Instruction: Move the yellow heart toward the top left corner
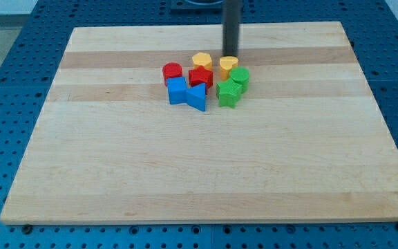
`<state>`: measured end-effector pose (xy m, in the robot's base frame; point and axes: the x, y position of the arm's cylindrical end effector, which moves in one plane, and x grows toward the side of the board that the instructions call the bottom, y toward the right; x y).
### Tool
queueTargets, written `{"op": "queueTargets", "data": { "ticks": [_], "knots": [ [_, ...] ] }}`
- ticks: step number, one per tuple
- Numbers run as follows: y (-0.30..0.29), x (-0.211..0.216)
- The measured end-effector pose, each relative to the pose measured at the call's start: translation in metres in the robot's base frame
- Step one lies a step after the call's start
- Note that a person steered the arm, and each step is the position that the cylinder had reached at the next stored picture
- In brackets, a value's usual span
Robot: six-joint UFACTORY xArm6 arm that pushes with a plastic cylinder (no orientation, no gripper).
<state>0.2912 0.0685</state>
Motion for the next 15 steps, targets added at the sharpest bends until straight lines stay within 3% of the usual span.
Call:
{"op": "queueTargets", "data": {
  "ticks": [2, 6, 8, 10, 13, 15],
  "knots": [
    [0.031, 0.069],
    [-0.015, 0.078],
    [-0.029, 0.048],
    [-0.055, 0.045],
    [-0.024, 0.009],
    [-0.042, -0.007]
  ]
}}
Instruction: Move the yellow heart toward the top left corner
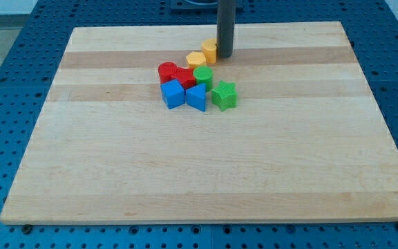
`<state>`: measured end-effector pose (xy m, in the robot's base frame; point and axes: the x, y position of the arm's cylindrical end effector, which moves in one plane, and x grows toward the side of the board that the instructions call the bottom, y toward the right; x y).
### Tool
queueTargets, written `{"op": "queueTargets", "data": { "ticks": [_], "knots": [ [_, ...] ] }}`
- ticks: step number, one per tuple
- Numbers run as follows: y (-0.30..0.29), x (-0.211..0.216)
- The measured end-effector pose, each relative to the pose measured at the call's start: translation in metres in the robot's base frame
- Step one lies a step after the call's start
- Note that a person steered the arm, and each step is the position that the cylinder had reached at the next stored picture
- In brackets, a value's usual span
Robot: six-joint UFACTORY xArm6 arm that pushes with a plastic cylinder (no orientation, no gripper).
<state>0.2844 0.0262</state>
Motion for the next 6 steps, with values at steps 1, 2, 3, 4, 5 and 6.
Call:
{"op": "queueTargets", "data": {
  "ticks": [1, 2, 3, 4, 5, 6],
  "knots": [
    [-0.029, 0.0],
    [-0.056, 0.0],
    [-0.079, 0.004],
    [-0.101, 0.011],
    [-0.116, 0.006],
    [-0.122, -0.003]
  ]
}}
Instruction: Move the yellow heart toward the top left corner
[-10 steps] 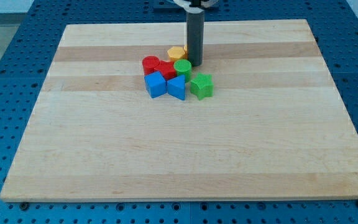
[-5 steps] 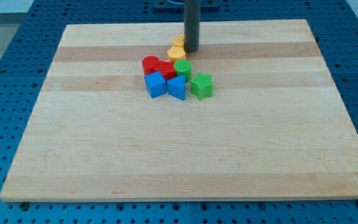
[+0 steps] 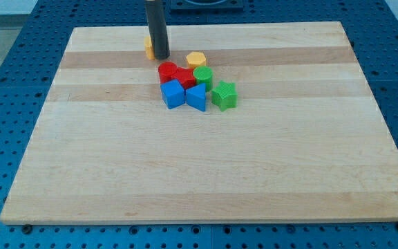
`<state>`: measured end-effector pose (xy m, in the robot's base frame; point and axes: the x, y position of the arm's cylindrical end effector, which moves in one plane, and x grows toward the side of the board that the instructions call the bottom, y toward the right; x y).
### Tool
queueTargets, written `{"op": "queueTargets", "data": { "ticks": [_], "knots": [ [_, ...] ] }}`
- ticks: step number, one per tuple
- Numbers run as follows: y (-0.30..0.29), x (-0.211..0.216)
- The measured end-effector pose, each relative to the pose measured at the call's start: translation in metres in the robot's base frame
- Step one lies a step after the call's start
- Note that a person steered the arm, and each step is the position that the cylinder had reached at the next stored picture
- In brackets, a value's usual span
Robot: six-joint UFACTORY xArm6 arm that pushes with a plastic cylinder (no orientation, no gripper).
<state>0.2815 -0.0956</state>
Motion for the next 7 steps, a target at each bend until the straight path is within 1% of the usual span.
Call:
{"op": "queueTargets", "data": {
  "ticks": [3, 5, 6, 7],
  "knots": [
    [-0.01, -0.029],
    [-0.041, -0.04],
    [-0.044, -0.05],
    [-0.06, -0.05]
  ]
}}
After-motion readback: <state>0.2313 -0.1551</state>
